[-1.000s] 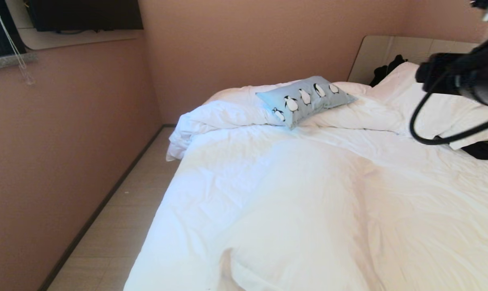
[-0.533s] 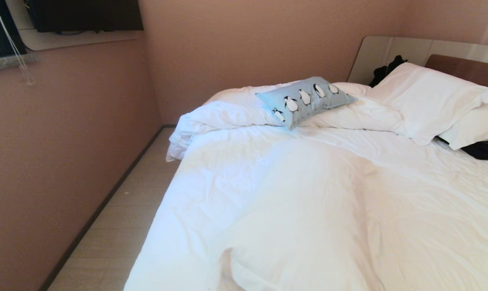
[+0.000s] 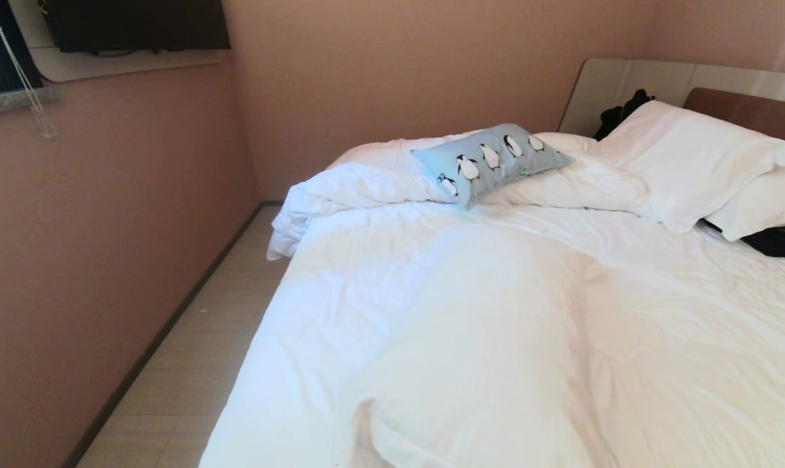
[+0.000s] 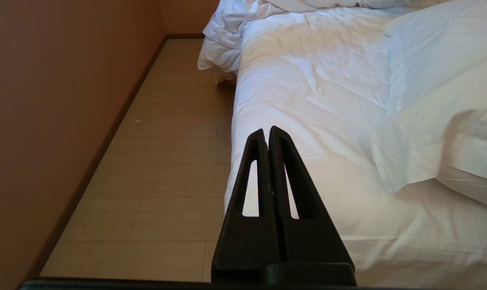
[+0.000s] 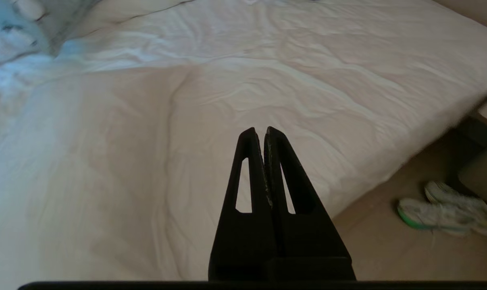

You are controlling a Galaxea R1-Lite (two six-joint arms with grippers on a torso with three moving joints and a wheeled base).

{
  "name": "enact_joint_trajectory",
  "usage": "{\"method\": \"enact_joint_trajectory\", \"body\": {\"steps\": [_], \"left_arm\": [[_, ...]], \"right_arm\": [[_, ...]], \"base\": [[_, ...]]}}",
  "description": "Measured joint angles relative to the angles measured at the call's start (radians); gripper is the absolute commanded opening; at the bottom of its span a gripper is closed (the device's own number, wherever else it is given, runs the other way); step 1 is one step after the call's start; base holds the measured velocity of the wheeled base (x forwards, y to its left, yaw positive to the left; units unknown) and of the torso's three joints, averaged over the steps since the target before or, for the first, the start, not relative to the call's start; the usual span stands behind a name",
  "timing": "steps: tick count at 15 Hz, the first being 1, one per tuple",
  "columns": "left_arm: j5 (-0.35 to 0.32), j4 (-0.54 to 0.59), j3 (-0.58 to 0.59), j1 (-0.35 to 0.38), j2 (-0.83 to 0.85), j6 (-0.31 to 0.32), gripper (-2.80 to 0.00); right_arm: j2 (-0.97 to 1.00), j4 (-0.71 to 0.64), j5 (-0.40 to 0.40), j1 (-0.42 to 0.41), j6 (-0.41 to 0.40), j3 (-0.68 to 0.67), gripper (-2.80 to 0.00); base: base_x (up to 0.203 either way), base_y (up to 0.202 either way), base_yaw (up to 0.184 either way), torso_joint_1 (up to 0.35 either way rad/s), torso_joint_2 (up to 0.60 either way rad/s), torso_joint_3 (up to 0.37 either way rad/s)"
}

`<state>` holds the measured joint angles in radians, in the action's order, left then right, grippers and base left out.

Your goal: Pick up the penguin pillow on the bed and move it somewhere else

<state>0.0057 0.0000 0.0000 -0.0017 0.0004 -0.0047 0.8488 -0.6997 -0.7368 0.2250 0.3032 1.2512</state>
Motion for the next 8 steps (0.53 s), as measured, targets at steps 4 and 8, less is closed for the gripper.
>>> {"method": "enact_joint_trajectory", "body": {"steps": [4, 8], "left_arm": [[0.000, 0.000, 0.000, 0.000, 0.000, 0.000, -2.80], [0.000, 0.000, 0.000, 0.000, 0.000, 0.000, -2.80]], "right_arm": [[-0.157, -0.107, -0.002, -0.171, 0.025, -0.017, -2.80], [-0.344, -0.138, 0.008, -0.255, -0.031, -0.090, -2.80]], "base": [[0.000, 0.000, 0.000, 0.000, 0.00, 0.000], [0.000, 0.000, 0.000, 0.000, 0.00, 0.000]]}}
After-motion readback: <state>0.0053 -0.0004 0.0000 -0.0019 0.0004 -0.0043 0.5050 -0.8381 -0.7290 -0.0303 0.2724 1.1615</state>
